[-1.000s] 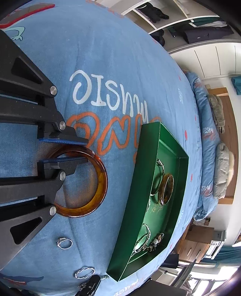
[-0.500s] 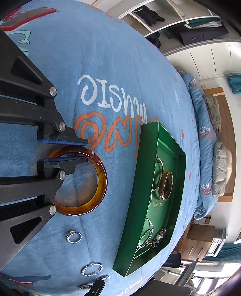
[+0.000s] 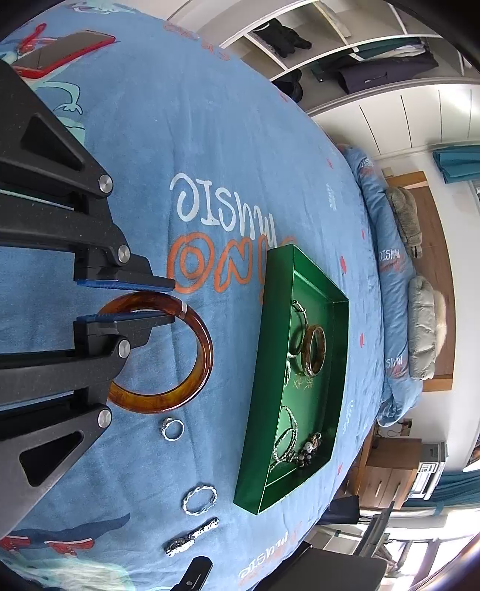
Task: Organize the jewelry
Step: 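Lift the amber bangle with the left tool while the right tool lifts the watch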
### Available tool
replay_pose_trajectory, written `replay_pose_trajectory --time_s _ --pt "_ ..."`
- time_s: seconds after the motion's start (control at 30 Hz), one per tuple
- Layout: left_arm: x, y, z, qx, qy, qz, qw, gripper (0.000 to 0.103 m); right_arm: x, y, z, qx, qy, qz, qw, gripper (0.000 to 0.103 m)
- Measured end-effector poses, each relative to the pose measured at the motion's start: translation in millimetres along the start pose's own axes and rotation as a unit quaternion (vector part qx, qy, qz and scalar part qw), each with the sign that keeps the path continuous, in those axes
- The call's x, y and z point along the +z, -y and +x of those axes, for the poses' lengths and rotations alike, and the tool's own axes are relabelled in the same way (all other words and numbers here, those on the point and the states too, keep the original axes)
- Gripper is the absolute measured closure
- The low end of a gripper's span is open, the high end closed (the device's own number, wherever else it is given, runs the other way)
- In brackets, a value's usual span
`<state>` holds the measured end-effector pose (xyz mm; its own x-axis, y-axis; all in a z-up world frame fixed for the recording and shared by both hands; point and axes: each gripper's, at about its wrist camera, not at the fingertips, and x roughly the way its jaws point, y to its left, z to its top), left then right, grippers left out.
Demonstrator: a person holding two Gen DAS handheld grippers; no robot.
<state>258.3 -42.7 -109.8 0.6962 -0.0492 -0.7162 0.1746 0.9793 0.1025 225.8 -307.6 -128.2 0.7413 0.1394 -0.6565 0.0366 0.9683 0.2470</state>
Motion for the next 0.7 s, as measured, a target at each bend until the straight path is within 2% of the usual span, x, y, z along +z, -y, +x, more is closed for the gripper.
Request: replay_pose_trajectory --time_s 0.43,0.6,0.7 --pt "-13 -1 -41 -0.002 0.017 -0.004 0.9999 0.093 -2 -5 -45 0.002 0.023 -0.005 1.0 0.103" --pt "-16 -6 -42 0.0 0.017 -0.009 0.9998 0.093 -2 -5 -36 0.006 0.006 -0.005 1.0 0.103" --pt "-16 -10 -38 0.0 0.014 -0.015 0.9998 0.093 -1 -6 -17 -0.002 -0.01 -0.013 1.0 0.097"
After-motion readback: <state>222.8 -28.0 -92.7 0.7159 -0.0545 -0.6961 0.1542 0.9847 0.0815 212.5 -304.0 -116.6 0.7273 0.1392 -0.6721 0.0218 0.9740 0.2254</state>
